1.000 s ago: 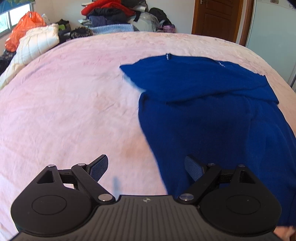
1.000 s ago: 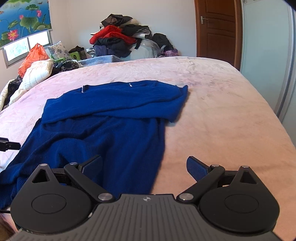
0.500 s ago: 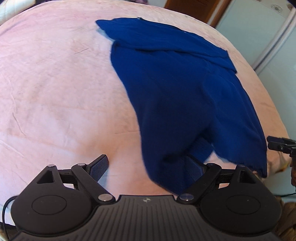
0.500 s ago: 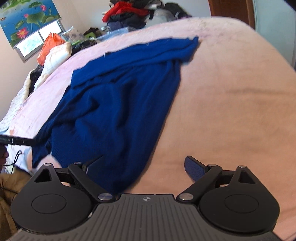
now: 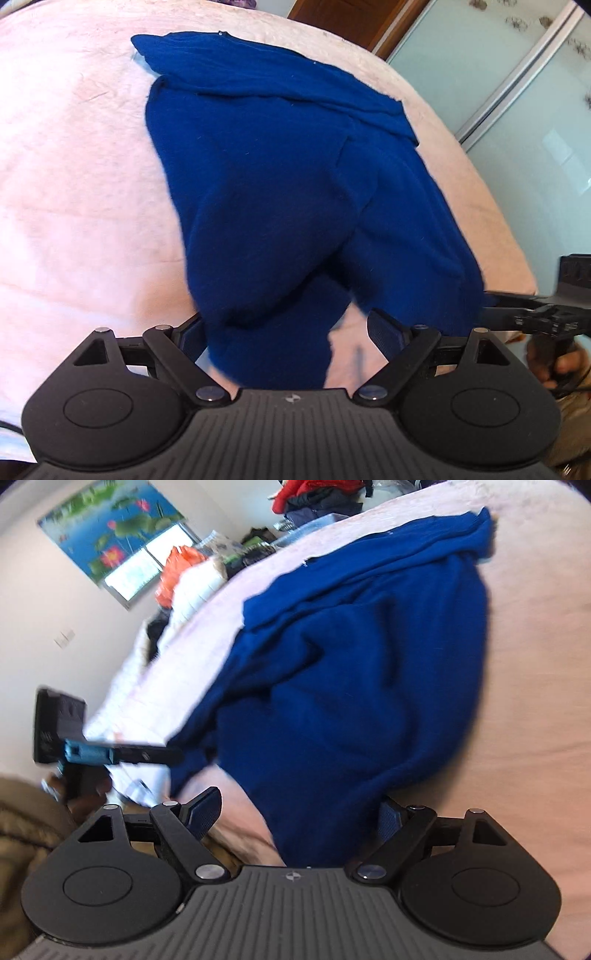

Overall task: Fold small clothes
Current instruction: 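Move both open tools down to the hem of the blue sweater, then grasp the sweater hem with the left tool while the right tool grasps it too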

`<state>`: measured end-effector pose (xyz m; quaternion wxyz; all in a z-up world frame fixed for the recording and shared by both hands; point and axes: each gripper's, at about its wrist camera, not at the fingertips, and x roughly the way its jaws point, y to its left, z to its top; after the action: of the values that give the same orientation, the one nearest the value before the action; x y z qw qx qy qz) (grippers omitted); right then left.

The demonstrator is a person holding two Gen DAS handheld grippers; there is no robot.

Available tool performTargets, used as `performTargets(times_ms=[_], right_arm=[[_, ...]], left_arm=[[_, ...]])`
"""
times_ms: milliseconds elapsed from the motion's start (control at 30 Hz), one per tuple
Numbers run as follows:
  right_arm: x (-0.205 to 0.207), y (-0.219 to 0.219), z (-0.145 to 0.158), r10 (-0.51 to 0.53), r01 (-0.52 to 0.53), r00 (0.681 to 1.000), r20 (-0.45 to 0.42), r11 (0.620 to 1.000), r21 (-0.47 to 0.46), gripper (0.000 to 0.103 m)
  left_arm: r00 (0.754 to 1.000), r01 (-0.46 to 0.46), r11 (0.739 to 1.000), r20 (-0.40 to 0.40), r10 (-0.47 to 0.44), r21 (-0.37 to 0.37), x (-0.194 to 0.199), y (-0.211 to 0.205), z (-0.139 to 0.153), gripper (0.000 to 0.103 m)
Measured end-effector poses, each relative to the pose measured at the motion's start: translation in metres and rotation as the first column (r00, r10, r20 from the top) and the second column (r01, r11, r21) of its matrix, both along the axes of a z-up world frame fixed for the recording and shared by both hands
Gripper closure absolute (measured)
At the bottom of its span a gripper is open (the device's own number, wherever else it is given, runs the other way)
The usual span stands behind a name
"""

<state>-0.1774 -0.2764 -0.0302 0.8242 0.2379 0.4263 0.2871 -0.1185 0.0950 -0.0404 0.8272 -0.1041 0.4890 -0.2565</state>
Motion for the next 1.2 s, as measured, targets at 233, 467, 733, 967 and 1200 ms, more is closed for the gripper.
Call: performTargets(times_ms=[233,467,733,967,1200], right_arm=[[0.028,0.031,-0.006,0.008,-0.008,1.000,0.019,0.999,-0.035,0.068],[0.008,0.004,0.010,-0.030,0.032,0.999,0.032,0.998,-0.061,0.087],[-0.010,-0.035,0.025,-0.034,0.035,0.999,0.018,0.997,-0.075,0.083],[-0.013,-0.038,0.010,-0.051,0.047,0.998,-0.042,0.995,-0.092,0.053],[-0.026,-0.027,0.015,0.009,-0.013,1.000,-0.028,0.989,-0.149,0.058]], left_arm=[[0.999,-0.030,0.998,0.018,0.029,0.046,0.006,-0.010,-0.002,0.085],[0.997,-0.004,1.000,0.082,0.002,0.029,0.001,0.007,0.016,0.096],[0.978,0.125,0.990,0.159,-0.133,0.062,-0.012,0.020,0.046,0.096],[0.996,0.084,0.996,-0.001,-0.084,0.030,0.002,0.018,0.009,0.087],[0.998,0.060,0.998,-0.009,-0.060,-0.001,-0.005,0.014,0.001,0.036]])
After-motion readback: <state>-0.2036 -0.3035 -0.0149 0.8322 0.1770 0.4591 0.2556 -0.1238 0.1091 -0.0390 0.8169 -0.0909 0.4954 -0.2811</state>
